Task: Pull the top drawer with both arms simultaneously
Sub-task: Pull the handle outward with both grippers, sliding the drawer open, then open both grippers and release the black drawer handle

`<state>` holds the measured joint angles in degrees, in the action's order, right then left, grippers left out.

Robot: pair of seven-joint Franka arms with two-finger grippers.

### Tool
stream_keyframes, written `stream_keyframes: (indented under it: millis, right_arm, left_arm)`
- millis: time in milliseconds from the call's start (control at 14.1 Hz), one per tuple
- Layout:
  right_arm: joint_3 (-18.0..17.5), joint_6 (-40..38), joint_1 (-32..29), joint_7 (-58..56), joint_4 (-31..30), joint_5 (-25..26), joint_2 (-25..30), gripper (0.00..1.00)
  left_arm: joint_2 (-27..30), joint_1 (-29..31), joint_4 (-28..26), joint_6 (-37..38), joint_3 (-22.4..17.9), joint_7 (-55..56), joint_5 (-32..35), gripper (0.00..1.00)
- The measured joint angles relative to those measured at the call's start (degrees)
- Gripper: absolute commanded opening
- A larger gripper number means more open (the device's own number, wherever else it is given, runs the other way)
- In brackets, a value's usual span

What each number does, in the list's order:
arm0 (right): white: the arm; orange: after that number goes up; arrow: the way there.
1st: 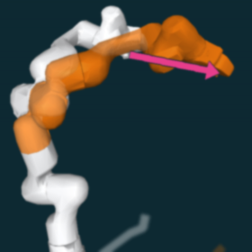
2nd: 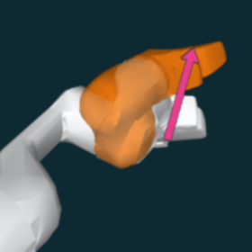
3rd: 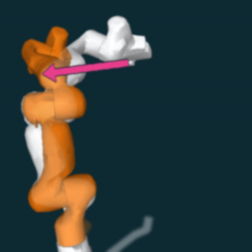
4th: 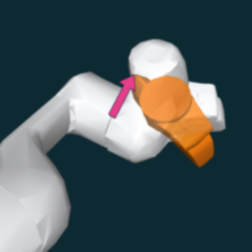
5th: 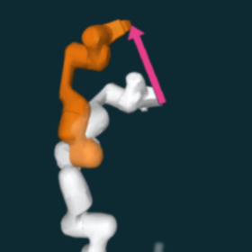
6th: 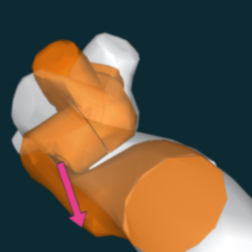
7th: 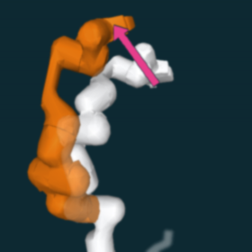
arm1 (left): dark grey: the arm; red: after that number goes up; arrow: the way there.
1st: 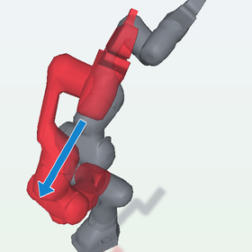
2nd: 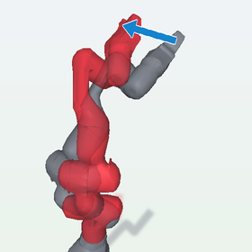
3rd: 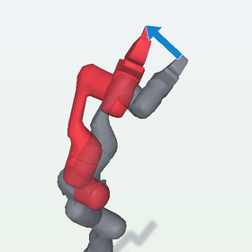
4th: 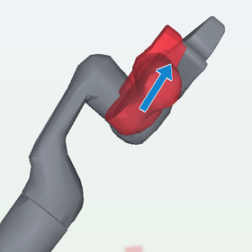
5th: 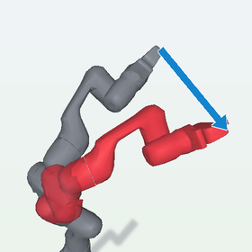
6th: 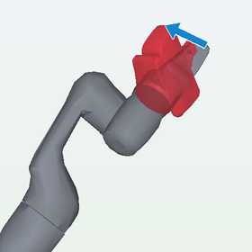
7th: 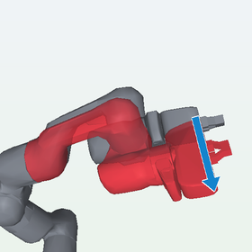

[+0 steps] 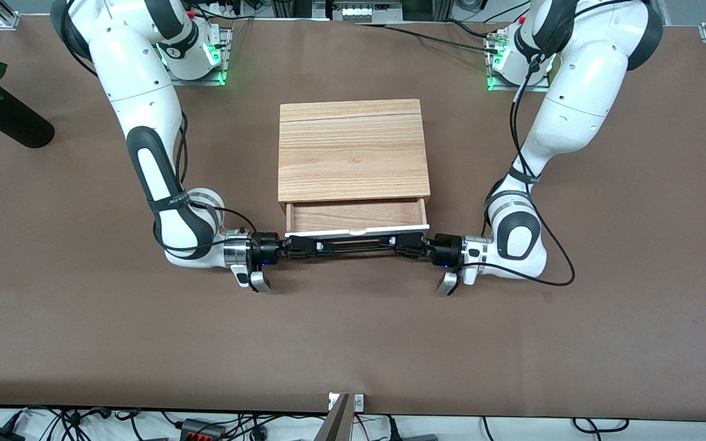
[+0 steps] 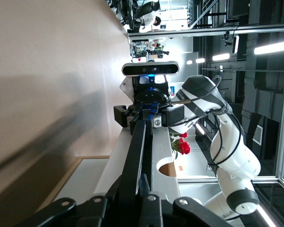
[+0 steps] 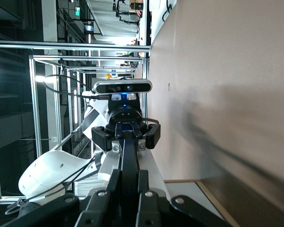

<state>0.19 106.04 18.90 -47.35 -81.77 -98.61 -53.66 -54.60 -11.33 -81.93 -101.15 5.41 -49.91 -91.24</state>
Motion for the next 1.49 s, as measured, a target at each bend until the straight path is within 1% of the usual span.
stream_keyframes:
  millis: [71,142,213,283,354,425,496,850,921,1063,1134,1276,1346,1488]
  right_arm:
    - [0.0,0.0,0.0,0.0,0.3,0.0,-0.2,0.26]
    - [0.0,0.0,0.0,0.1,0.4,0.0,-0.2,0.48]
    - [0.4,0.4,-0.1,0.3,0.4,0.1,-0.2,0.75]
    - [0.7,0.4,-0.3,0.4,0.5,0.1,-0.2,1.0]
    - [1.0,0.6,-0.5,0.5,0.5,0.4,-0.2,1.0]
    - [1.3,0.8,-0.7,0.5,0.4,0.7,-0.3,1.0]
    - [1.5,0.8,-0.9,0.5,0.4,0.9,-0.5,1.0]
    - [1.5,0.7,-1.0,1.0,0.9,1.3,0.5,1.0]
    - [1.5,0.7,-1.0,2.6,1.0,2.6,1.3,1.0]
    - [2.4,0.8,-0.9,7.9,1.5,9.4,3.7,1.0]
    - [3.1,0.8,-1.0,10.1,1.7,13.7,5.0,1.0]
    - [5.0,0.9,-1.0,13.1,1.9,22.9,7.8,1.0]
    - [6.2,0.8,-1.0,14.2,1.9,28.3,9.2,1.0]
    - [8.1,0.8,-1.2,16.4,1.9,40.6,12.0,1.0]
  left_arm:
    - [-0.1,0.0,0.1,-0.2,0.0,0.0,0.0,0.12]
    - [-0.1,0.0,0.2,-0.2,0.0,0.0,0.0,0.13]
    - [-0.1,0.0,0.2,-0.2,-0.1,0.0,0.0,0.26]
    - [-0.1,0.0,0.2,-0.3,-0.1,0.0,0.0,0.54]
    - [-0.1,0.1,0.3,-0.3,-0.3,-0.2,0.0,0.69]
    - [-0.1,0.4,0.3,-0.3,-0.6,-0.3,0.0,0.91]
    - [-0.1,0.7,0.4,-0.3,-0.9,-0.5,0.0,1.0]
    - [-0.1,1.6,1.4,-0.3,-1.2,-1.2,0.0,1.0]
    - [-0.1,2.0,1.9,-0.3,-1.4,-1.2,0.0,1.0]
    - [0.0,3.1,2.8,-0.2,-2.4,-1.2,0.3,1.0]
    - [0.2,3.5,3.2,-0.1,-3.1,-1.2,1.8,1.0]
    - [0.9,4.0,5.3,-0.1,-3.9,-0.8,7.2,1.0]
    - [1.4,4.2,6.4,-0.1,-4.2,0.4,10.0,1.0]
    - [2.7,5.0,7.7,-0.1,-4.5,3.8,16.8,1.0]
